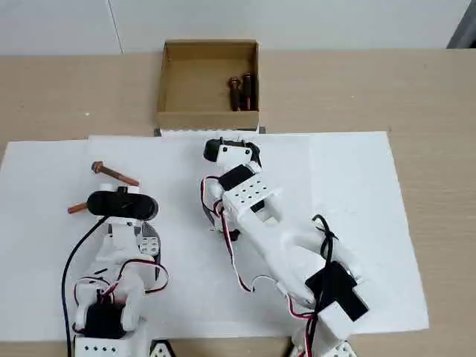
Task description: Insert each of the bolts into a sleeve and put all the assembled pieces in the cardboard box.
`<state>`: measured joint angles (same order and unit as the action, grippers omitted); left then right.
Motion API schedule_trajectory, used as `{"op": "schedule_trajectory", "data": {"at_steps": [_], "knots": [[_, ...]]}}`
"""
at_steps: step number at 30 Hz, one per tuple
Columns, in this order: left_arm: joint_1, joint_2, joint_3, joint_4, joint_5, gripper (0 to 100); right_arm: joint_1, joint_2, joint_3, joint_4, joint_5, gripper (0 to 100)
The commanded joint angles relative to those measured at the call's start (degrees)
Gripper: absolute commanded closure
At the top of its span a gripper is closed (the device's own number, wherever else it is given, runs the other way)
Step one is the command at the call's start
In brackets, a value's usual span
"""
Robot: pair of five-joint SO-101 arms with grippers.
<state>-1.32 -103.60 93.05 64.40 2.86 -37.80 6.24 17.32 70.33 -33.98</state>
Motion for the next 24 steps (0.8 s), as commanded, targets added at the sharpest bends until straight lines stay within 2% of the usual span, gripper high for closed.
{"op": "schedule_trajectory", "data": {"at_steps": [1, 7, 10, 14, 19, 24], "knots": [[-0.26, -0.53, -0.31, -1.32, -0.18, 99, -0.13, -0.75, -7.38, 5.58, -0.35, 99.6], [0.0, -0.53, -0.31, -1.32, -0.44, 99, 0.84, -0.75, -25.32, 22.29, -0.35, 99.6], [-0.26, -0.53, -0.31, -1.23, -0.26, 99, 2.95, -0.75, -33.76, 27.38, -0.18, 99.6], [-1.14, -0.53, -0.4, -1.32, -0.44, 99, 6.99, -4.62, -37.19, 28.0, 0.09, 99.6], [-6.59, -0.53, -4.62, -4.57, -0.53, 99, 9.45, -14.29, -37.19, 28.0, 5.01, 99.6], [-8.97, -0.26, -8.84, -4.57, -0.53, 99, 12.44, -20.53, -36.75, 28.26, 5.71, 99.6]]}}
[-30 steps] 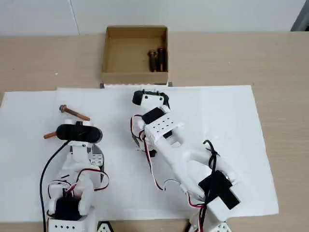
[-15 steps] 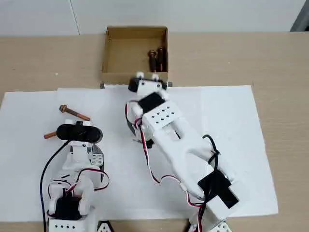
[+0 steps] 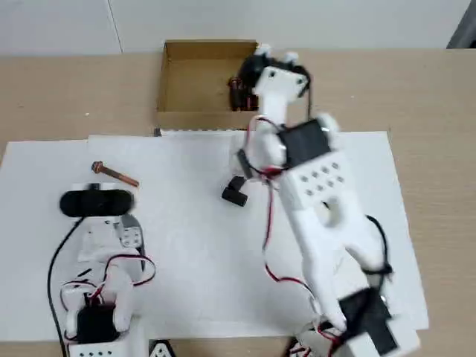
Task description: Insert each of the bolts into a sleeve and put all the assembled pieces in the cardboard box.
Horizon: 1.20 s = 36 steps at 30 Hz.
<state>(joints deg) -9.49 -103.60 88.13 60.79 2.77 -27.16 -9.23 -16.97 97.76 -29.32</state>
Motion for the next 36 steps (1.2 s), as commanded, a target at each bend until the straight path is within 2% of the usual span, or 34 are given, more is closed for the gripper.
{"op": "schedule_trajectory", "data": {"at_steps": [1, 12, 20, 27, 36], "knots": [[-0.79, -0.26, -4.97, -0.09, -0.44, 99, 2.42, -6.02, -1.58, 0.84, 1.05, 99.6], [-0.88, -0.09, -12.35, 8.97, -2.55, 99, 11.47, -20.44, 25.14, -1.01, 0.88, 99.6], [-0.88, 0.7, -18.86, 14.68, -4.04, 99, 17.54, -34.42, 48.44, -9.45, 3.69, 99.6], [-0.88, 15.21, -33.63, 21.27, -3.6, 99, 19.12, -48.92, 62.77, -15.6, 8.35, 99.6], [-0.88, 39.21, -53.85, 29.63, -3.69, 99, 19.21, -59.91, 71.82, -16.66, 8.35, 99.6]]}}
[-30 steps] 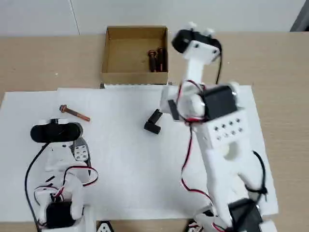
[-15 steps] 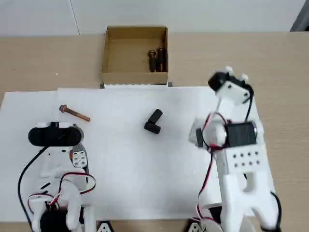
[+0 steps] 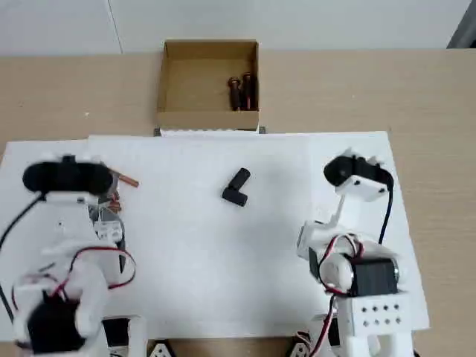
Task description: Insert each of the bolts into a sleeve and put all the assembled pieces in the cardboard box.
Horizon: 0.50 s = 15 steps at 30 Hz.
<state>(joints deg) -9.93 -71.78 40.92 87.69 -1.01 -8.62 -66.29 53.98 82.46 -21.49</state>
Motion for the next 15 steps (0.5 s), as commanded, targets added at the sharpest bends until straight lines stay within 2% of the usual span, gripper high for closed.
{"op": "schedule_trajectory", "data": {"at_steps": [1, 10, 15], "knots": [[-0.44, 10.02, -8.57, 3.87, -0.18, 99, 0.66, -4.0, 1.85, -1.36, 0.53, 99.6], [-2.11, 30.42, -16.22, 7.74, -0.53, 99, 0.66, -11.82, 3.43, -1.1, 0.62, 99.6], [-7.65, 40.79, -19.03, 7.91, -8.97, 99, 0.66, -15.43, 5.71, -1.36, 0.62, 99.6]]}}
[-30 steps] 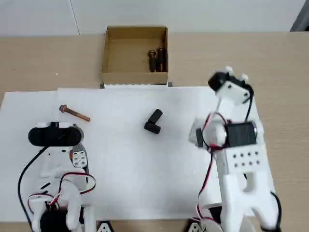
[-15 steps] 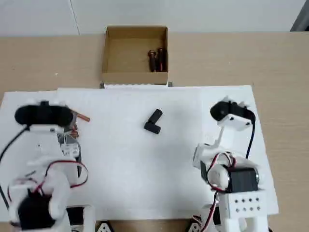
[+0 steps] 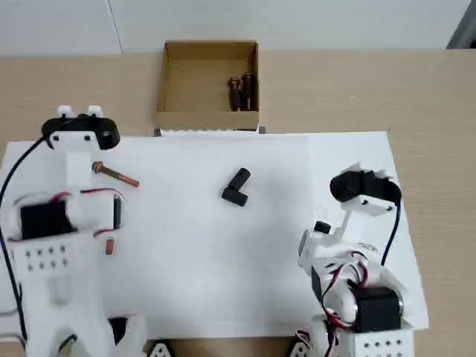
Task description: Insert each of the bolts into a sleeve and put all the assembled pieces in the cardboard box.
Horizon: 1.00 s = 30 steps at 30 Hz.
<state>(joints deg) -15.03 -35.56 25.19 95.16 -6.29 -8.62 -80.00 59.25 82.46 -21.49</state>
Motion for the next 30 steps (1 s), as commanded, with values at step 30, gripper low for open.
{"op": "schedule_trajectory", "data": {"at_steps": [30], "knots": [[-4.57, 27.16, -9.19, -2.64, -13.19, 87, 0.31, -14.46, 5.98, -2.15, 5.54, 99.6]]}}
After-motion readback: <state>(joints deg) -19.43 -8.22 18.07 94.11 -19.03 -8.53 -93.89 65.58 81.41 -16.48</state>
